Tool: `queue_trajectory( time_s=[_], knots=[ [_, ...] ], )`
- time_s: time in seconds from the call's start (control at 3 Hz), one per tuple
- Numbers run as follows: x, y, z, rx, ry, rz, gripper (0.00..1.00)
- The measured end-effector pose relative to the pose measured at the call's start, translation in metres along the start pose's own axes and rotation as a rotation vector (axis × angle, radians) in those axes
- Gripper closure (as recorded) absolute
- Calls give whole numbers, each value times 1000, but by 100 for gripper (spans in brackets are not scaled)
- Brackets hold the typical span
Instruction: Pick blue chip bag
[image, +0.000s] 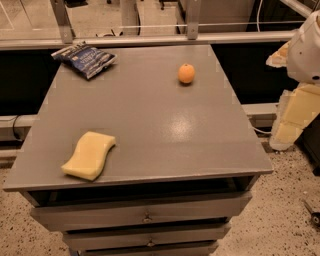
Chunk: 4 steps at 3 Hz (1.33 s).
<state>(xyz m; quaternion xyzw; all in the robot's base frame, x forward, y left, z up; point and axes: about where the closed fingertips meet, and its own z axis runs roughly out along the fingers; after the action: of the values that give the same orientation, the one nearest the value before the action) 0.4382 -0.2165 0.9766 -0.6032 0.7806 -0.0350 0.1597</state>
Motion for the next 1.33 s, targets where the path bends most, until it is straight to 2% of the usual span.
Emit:
queue_trajectory(
  time_s=[0.33,0.67,1.0,1.33],
  knots=[
    [0,0,0,0,0,0,0],
    [-34,-25,24,-27,-109,17,0],
    [-100,-66,54,-28,-248,20,0],
    [-160,-99,61,7,-352,1,0]
  ],
)
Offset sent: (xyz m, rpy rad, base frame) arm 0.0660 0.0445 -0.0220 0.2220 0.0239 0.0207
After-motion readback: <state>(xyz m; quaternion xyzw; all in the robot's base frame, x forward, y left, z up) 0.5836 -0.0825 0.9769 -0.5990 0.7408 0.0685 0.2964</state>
